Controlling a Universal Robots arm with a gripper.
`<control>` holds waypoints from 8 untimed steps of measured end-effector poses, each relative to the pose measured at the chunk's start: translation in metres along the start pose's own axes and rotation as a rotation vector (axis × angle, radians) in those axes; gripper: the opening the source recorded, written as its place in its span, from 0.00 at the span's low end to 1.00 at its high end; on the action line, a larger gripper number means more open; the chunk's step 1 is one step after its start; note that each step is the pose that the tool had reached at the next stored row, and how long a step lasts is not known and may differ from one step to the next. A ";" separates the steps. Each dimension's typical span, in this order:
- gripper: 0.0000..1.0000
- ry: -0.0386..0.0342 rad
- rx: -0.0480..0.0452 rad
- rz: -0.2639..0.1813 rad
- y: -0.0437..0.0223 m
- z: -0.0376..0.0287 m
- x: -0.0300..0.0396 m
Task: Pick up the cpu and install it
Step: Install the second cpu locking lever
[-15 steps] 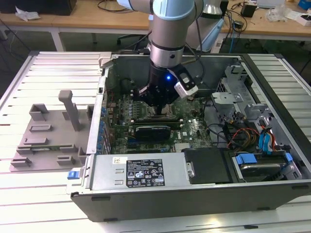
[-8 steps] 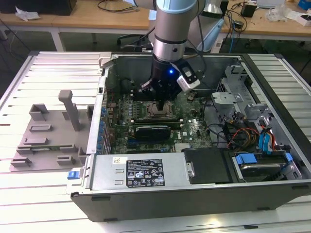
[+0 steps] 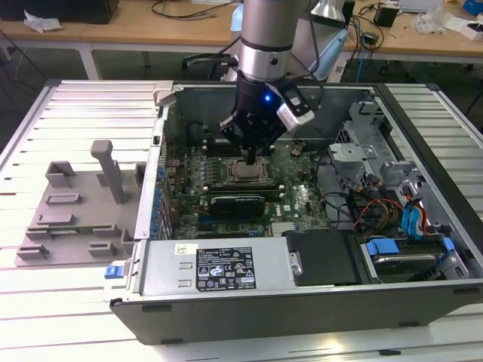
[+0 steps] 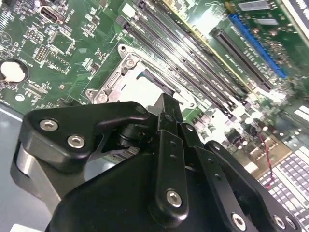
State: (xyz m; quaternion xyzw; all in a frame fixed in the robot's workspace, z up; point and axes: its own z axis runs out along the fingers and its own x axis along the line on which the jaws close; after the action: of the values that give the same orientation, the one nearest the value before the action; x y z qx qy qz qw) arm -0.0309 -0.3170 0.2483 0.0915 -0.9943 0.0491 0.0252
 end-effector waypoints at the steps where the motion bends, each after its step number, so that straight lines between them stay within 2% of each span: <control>1: 0.11 0.0008 0.0041 0.000 -0.0001 -0.0025 0.0001; 2: 0.11 0.0012 0.0060 0.000 -0.0001 -0.0040 0.0002; 4: 0.11 0.0030 0.0157 0.001 -0.0001 -0.0101 0.0004; 8: 0.11 0.0044 0.0234 0.001 -0.0002 -0.0147 0.0006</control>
State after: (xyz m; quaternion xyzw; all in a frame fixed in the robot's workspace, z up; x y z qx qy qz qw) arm -0.0309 -0.3157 0.2630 0.0912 -0.9936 0.0609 0.0262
